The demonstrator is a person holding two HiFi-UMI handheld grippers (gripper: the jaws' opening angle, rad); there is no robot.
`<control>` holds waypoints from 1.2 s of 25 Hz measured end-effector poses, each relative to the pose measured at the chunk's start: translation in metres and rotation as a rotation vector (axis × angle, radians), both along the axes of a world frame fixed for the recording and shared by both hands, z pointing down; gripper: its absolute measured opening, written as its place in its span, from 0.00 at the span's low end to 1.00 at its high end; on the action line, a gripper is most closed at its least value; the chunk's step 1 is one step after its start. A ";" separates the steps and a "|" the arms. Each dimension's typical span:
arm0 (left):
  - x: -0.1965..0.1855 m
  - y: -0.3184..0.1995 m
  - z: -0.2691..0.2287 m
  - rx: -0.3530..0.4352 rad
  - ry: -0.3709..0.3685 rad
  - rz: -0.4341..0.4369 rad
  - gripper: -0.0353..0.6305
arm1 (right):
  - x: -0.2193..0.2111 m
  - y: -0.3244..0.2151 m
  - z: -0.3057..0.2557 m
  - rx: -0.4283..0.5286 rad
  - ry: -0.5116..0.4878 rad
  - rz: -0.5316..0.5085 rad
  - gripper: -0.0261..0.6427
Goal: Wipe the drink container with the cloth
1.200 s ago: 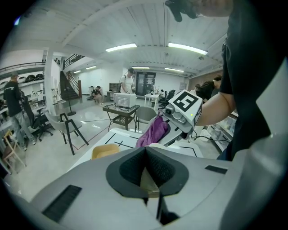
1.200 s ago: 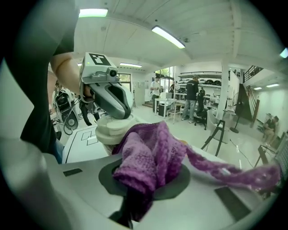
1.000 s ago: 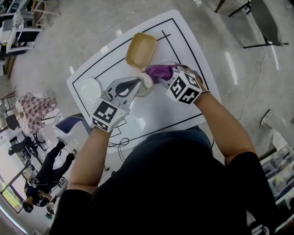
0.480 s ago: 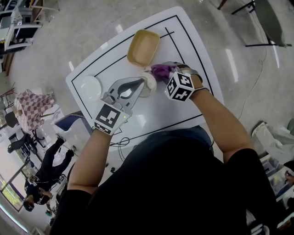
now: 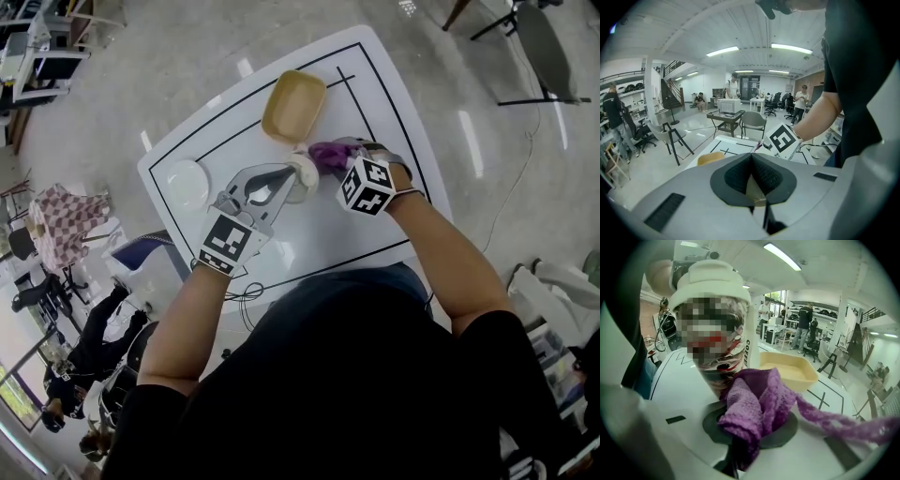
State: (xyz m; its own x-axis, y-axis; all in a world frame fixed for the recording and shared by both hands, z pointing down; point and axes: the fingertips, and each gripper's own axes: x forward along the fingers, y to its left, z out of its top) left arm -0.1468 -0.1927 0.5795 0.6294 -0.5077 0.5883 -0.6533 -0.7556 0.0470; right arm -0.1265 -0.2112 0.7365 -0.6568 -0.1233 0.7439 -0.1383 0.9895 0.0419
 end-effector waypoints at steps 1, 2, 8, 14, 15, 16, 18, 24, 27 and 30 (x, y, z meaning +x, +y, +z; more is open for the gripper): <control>0.000 0.000 0.000 -0.005 -0.001 0.000 0.09 | 0.002 0.001 -0.003 -0.003 -0.001 0.000 0.16; 0.000 0.001 0.000 -0.007 -0.006 0.003 0.09 | 0.004 0.003 -0.007 -0.004 -0.003 0.000 0.16; 0.002 0.009 -0.006 0.064 -0.129 0.067 0.09 | 0.019 0.005 -0.045 0.026 -0.024 -0.007 0.17; -0.004 0.017 -0.023 0.064 -0.141 -0.020 0.09 | 0.037 0.002 -0.098 0.057 -0.087 0.016 0.17; -0.004 0.018 -0.029 0.071 -0.140 -0.033 0.09 | 0.040 0.000 -0.109 0.066 -0.100 0.027 0.17; -0.005 0.020 -0.035 0.080 -0.138 -0.045 0.09 | 0.043 -0.002 -0.119 0.075 -0.114 0.039 0.17; -0.005 0.025 -0.050 0.098 -0.133 -0.071 0.09 | 0.047 -0.004 -0.141 0.092 -0.145 0.060 0.17; -0.011 0.050 -0.100 0.151 -0.094 -0.185 0.09 | 0.059 0.002 -0.215 0.120 -0.260 0.106 0.17; -0.014 0.066 -0.120 0.183 -0.088 -0.238 0.09 | 0.070 0.010 -0.250 0.105 -0.320 0.140 0.17; -0.018 0.081 -0.137 0.204 -0.068 -0.284 0.09 | 0.080 0.017 -0.280 0.109 -0.358 0.158 0.17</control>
